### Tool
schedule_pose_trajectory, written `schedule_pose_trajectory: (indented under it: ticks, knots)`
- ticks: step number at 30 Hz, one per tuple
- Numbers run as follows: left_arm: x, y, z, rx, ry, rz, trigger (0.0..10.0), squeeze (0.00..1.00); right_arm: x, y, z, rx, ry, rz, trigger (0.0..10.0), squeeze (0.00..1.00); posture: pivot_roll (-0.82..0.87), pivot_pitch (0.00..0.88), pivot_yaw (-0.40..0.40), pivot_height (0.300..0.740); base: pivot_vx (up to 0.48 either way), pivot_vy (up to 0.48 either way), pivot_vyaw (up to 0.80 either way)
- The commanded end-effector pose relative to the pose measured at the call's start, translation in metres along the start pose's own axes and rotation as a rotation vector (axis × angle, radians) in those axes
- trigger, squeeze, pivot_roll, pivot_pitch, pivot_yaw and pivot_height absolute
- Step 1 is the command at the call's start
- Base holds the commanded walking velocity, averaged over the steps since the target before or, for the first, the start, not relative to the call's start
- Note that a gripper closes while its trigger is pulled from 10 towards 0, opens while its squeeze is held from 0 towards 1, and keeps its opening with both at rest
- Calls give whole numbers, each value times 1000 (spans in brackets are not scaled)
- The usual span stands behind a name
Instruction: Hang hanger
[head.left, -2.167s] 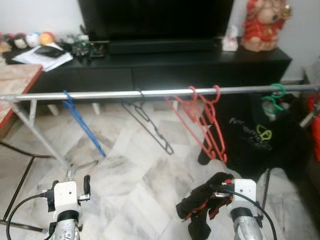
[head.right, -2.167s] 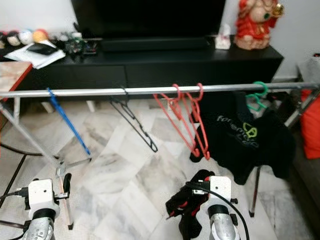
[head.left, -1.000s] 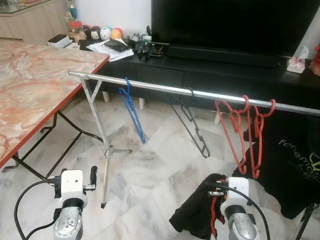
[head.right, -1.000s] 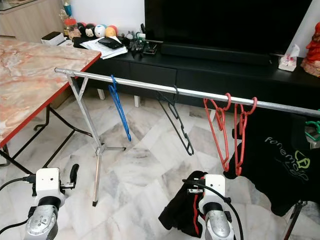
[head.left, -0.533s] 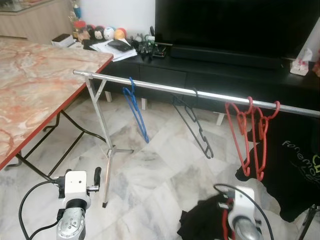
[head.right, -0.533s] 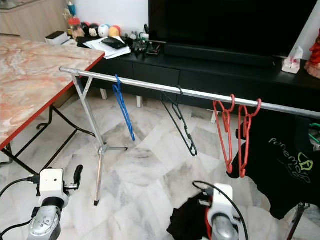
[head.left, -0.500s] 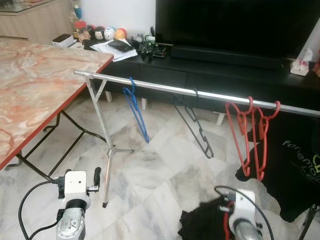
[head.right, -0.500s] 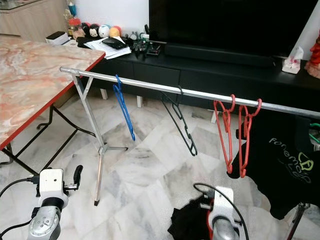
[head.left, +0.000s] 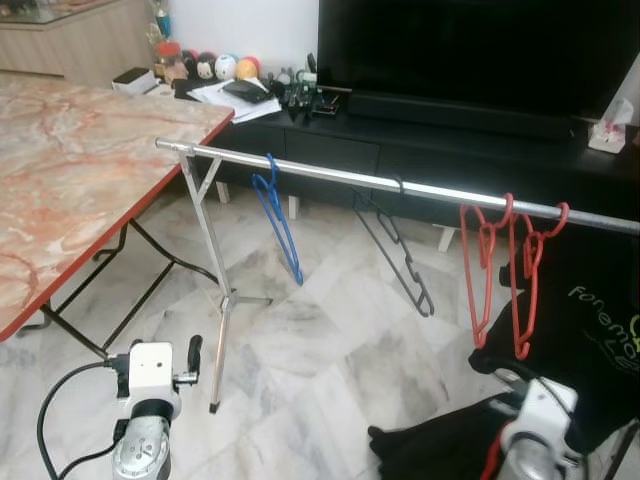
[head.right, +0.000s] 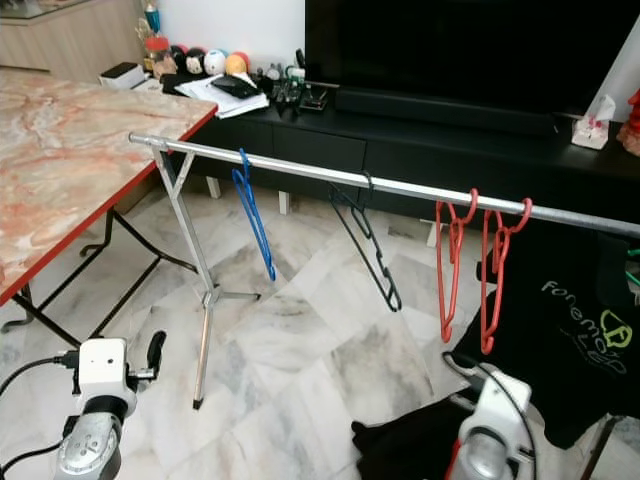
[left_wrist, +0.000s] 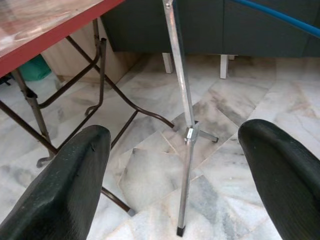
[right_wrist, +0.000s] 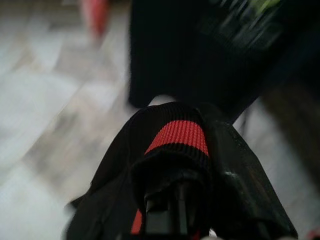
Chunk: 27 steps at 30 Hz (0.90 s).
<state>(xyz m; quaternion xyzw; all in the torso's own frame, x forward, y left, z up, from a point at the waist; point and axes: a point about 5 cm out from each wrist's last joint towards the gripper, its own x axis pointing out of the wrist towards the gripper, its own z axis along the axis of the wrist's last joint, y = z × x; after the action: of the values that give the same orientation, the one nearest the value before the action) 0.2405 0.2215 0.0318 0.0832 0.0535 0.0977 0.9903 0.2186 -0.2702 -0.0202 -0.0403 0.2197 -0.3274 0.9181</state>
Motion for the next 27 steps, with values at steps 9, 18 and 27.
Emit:
schedule_pose_trajectory:
  ticks: [9, 18, 27]
  knots:
    - [0, -2, 0, -10, 2, -16, 10000, 0, 2, -29, 63, -285, -383, -236, 10000, 0, -72, 24, 23, 740, 0, 0, 0]
    - [1, -3, -1, -11, 4, -23, 10000, 0, 9, -19, 83, -143, -383, -163, 10000, 0, -84, 25, 25, 740, 0, 0, 0]
    - [1, 1, 5, -11, -30, -5, 10000, 0, -9, 21, 10, 10, 10, -22, 10000, 0, -58, 34, 18, 740, 0, 0, 0]
